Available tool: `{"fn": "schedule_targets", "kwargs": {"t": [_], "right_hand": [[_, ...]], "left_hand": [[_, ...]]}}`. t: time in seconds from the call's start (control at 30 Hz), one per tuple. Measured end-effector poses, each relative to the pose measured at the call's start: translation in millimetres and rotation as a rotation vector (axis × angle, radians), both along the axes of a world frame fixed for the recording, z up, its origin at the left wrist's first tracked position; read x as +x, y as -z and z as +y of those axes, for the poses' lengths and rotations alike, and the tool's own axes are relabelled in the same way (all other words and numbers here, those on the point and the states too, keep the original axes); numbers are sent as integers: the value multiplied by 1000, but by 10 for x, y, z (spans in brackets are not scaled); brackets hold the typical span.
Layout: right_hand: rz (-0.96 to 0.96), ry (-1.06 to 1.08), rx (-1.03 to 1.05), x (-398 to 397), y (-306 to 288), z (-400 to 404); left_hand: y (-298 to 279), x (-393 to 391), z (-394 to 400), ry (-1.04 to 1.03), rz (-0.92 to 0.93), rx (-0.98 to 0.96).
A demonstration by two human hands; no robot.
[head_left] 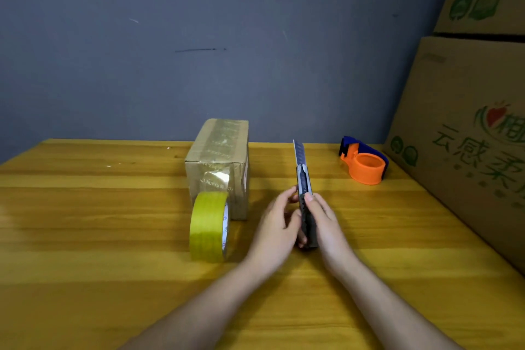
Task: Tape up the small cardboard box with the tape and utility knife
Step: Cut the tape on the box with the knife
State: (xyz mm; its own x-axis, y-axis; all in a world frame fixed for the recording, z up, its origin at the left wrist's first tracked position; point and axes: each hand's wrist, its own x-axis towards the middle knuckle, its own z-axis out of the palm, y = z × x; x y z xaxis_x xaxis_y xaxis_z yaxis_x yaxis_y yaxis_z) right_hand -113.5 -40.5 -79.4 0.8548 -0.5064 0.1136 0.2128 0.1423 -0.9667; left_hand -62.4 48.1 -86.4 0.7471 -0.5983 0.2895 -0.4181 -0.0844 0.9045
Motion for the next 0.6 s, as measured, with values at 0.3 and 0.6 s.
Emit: {"fn": "schedule_targets", "kwargs": {"t": [0.3,0.6], "right_hand": [[5,3,-447,-14,-180,45],[36,-58,-608,57,-452,204]], "left_hand": [[-659,-145,859,-138,-680,134],[-531,629,1425,-361,-570,172]]}}
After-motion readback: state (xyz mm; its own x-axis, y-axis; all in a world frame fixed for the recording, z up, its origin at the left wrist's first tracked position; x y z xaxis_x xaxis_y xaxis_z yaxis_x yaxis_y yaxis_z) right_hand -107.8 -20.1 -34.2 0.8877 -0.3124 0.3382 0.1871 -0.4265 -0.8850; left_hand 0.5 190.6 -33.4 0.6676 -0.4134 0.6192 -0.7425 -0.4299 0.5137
